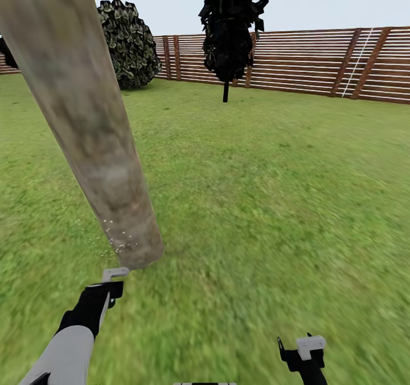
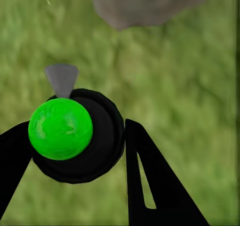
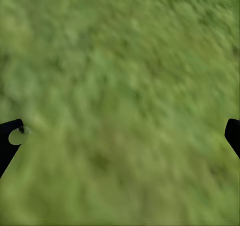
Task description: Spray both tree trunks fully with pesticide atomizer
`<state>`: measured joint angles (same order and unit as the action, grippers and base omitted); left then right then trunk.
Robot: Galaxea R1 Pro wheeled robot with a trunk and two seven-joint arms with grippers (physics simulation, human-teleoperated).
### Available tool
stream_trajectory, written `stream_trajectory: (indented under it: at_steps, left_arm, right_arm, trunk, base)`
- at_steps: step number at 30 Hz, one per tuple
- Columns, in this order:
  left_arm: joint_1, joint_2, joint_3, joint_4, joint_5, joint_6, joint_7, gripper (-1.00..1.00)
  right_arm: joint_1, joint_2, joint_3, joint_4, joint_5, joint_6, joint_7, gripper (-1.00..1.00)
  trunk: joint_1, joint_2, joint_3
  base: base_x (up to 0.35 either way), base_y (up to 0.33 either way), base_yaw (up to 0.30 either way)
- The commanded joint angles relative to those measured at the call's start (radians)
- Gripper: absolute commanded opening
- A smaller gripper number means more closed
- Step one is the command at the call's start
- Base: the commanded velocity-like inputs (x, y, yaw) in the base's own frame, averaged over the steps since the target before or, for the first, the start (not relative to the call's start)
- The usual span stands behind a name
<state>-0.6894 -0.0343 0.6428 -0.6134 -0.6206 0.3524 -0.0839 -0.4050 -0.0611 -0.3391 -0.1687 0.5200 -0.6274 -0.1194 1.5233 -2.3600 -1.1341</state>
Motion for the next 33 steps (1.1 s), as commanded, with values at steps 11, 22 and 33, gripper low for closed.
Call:
stream_trajectory:
  at_steps: [11,22,33]
  left_arm:
    - [0.004,-0.007,0.001,0.000,0.002,-0.028,0.001,-1.00]
    - [0.007,-0.003,0.001,-0.014,0.002,-0.071,0.020,-1.00]
    - [-0.005,-0.002,0.001,-0.016,-0.001,-0.072,0.018,-1.00]
  right_arm:
    - [0.000,0.001,0.001,0.000,0.000,0.000,0.000,1.00]
    - [0.000,0.000,0.000,0.000,0.001,0.000,0.001,1.00]
    - [0.000,-0.009,0.001,0.048,0.002,0.000,0.001,1.00]
  trunk:
    - [0.000,0.000,0.000]
    - [0.000,0.000,0.002]
    - [0.000,0.000,0.003]
  base:
    - [-0.156,-0.190,0.001]
    - [-0.170,-0.226,0.039]
    - [0.007,-0.265,0.023]
